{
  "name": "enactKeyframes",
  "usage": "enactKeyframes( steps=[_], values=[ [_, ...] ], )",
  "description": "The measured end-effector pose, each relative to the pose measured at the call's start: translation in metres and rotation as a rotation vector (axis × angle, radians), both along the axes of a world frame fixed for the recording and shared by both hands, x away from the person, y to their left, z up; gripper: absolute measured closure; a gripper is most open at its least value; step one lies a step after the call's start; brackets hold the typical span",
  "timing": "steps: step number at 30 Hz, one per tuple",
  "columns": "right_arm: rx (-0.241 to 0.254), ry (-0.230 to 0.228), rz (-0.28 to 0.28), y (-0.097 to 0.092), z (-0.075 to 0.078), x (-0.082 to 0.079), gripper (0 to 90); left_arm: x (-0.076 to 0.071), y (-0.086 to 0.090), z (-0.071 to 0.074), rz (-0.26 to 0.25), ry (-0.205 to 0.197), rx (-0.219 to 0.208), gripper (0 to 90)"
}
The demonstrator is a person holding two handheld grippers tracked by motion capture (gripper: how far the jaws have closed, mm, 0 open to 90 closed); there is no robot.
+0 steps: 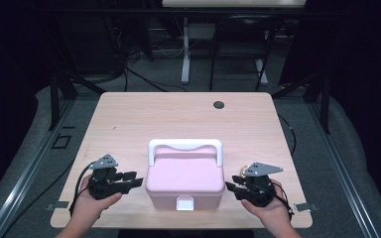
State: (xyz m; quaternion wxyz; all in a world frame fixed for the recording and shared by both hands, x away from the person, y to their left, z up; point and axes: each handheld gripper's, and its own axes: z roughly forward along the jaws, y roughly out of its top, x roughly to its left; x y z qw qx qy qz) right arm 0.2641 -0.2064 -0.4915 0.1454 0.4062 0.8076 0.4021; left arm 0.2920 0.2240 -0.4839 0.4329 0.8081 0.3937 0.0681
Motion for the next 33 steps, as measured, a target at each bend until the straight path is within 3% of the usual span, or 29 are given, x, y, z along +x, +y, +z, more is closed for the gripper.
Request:
enactKeyframes(
  steps=[8, 14, 19, 28, 33],
  values=[
    [0.005, 0.001, 0.024, -0.003, 0.024, 0.007, 58.3, 0.002, 0.005, 0.024, -0.009, -0.017, -0.003, 55.5],
    [0.007, 0.012, 0.031, -0.004, 0.035, 0.011, 57.3, 0.005, 0.004, 0.028, -0.013, 0.007, -0.012, 53.1],
    [0.048, 0.005, 0.036, -0.006, 0.050, 0.016, 56.8, 0.009, 0.002, 0.033, -0.026, 0.003, -0.015, 51.6],
    [0.082, -0.008, 0.057, -0.003, 0.066, 0.027, 54.0, 0.019, -0.007, 0.046, -0.043, -0.009, -0.023, 49.1],
    [0.083, -0.006, 0.065, 0.002, 0.065, 0.034, 52.7, 0.026, -0.014, 0.050, -0.056, -0.012, -0.033, 48.9]
  ],
)
